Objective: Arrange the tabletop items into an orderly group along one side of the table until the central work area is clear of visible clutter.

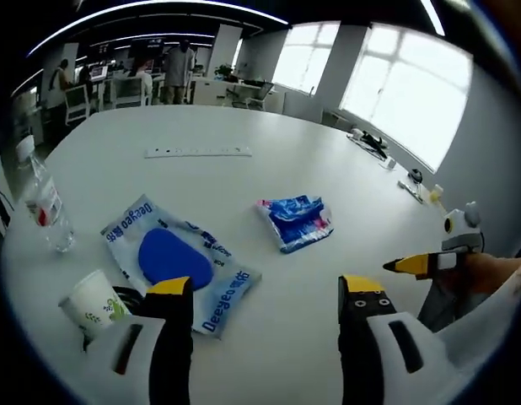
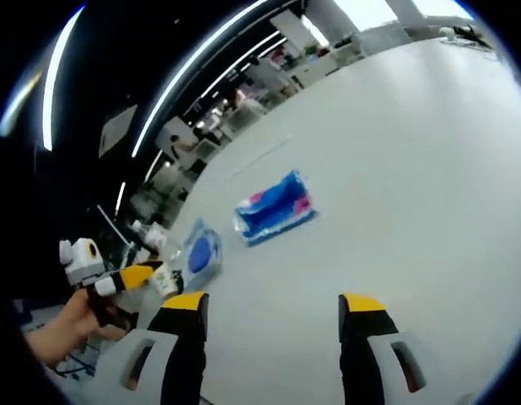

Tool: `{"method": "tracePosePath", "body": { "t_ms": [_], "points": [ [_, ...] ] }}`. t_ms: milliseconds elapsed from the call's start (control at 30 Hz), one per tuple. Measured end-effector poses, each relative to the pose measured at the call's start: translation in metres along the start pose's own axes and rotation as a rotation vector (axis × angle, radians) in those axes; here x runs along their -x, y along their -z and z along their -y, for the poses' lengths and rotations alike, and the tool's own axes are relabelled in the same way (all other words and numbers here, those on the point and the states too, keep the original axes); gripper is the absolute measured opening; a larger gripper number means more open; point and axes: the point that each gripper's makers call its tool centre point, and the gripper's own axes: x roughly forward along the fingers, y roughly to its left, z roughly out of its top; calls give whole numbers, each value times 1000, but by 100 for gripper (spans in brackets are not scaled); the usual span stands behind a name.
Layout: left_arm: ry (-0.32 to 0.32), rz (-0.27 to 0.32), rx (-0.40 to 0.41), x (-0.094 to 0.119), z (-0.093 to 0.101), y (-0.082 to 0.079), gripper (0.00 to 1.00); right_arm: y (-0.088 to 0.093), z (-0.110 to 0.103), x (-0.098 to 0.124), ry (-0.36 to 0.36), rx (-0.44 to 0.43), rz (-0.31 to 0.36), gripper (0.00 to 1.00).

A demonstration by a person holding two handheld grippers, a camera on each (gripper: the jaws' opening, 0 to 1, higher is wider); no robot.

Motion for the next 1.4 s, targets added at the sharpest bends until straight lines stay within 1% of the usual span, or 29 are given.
{"method": "tracePosePath", "body": {
  "t_ms": [100,167,233,433,567,667,800,900,967,1067,1200,1233,1333,1367,1400],
  "points": [
    [-1,2,1,2,1,1,69,4,-8,-3,-14,-2,-11,62],
    [-17,25,11,6,0,1,68,5,-14,-5,-25,15,-16,62],
    [-17,39,24,8,-1,2,68,5,-18,-6,-34,26,-18,62],
    [-28,21,21,12,-5,10,67,7,-22,-10,-45,21,-35,61],
    [-35,33,38,16,-10,7,66,10,-25,-11,-47,22,-44,61],
    [-41,41,38,18,-12,4,66,11,-24,-12,-49,17,-49,61],
    [-43,58,60,20,-16,3,66,14,-23,-12,-49,6,-62,58],
    [-51,67,53,25,-20,0,66,12,-24,-12,-57,6,-58,58],
    [-65,80,43,30,-26,-3,65,12,-25,-11,-61,4,-58,58],
    [-114,101,22,40,-44,-9,63,15,-25,-11,-68,-4,-65,57],
    [-155,107,4,54,-70,-17,62,22,-27,-9,-75,-5,-77,57],
    [-160,107,0,56,-73,-18,62,24,-27,-8,-76,-3,-79,57],
    [-186,95,-22,63,-91,-22,61,29,-25,-6,-74,-9,-88,57],
    [-204,76,-39,65,-102,-22,61,31,-25,-5,-72,-10,-91,57],
    [-213,62,-51,66,-108,-21,61,32,-24,-4,-69,-9,-94,57]
  ]
}}
